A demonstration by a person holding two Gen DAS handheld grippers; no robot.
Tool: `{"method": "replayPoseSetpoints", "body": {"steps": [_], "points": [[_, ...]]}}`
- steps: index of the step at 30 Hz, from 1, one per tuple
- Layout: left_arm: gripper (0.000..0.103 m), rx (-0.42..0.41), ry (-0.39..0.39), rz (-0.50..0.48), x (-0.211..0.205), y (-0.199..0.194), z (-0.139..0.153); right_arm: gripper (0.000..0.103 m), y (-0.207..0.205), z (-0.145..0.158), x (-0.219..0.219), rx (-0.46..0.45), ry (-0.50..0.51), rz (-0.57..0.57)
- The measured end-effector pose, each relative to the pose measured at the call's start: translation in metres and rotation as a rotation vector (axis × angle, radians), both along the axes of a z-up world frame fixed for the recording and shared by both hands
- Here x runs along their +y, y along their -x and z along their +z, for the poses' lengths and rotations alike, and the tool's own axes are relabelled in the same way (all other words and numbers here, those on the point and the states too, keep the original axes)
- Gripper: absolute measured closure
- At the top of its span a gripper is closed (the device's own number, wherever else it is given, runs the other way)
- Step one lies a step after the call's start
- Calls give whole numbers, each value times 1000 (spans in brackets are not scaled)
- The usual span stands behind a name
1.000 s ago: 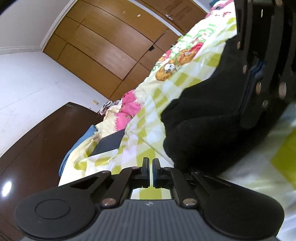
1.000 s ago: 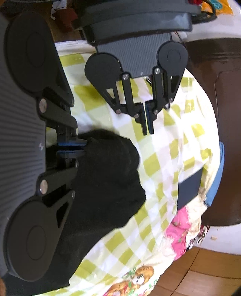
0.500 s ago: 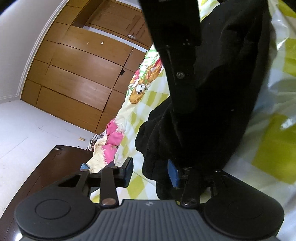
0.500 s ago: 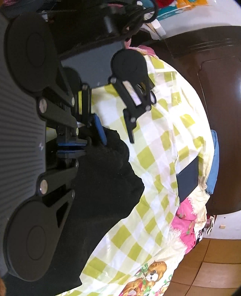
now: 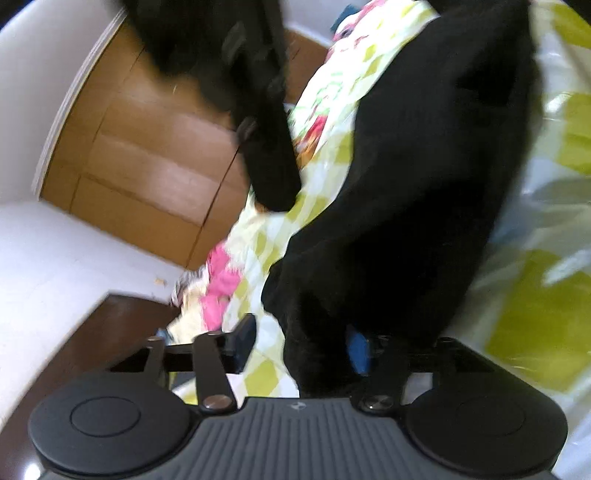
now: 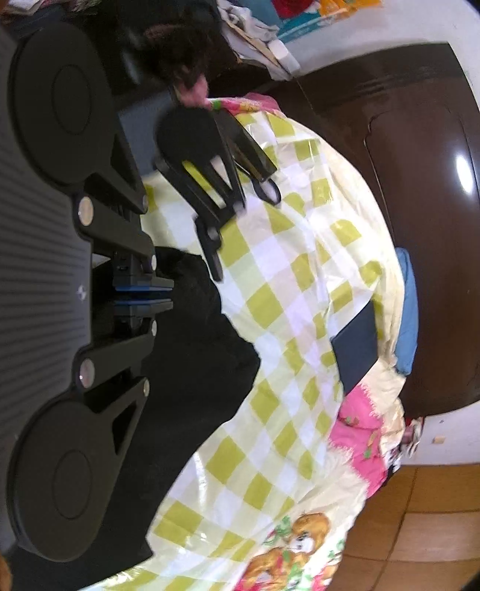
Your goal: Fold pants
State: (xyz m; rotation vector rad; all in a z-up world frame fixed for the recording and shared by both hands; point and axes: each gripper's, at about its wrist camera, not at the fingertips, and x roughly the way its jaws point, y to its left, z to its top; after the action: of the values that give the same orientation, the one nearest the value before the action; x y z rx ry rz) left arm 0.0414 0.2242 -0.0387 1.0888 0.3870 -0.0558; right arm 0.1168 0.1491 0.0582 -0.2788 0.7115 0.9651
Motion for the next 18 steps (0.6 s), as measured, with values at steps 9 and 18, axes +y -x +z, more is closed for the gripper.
{"method": "replayPoseSetpoints", "body": {"steps": [9,18], "points": [[74,4,-6,57,7,-1,1,82,19,-41,19,-78,155,69],[75,-10,-1,60,11,0,12,68,24,-70,41,-242,243,61]]}}
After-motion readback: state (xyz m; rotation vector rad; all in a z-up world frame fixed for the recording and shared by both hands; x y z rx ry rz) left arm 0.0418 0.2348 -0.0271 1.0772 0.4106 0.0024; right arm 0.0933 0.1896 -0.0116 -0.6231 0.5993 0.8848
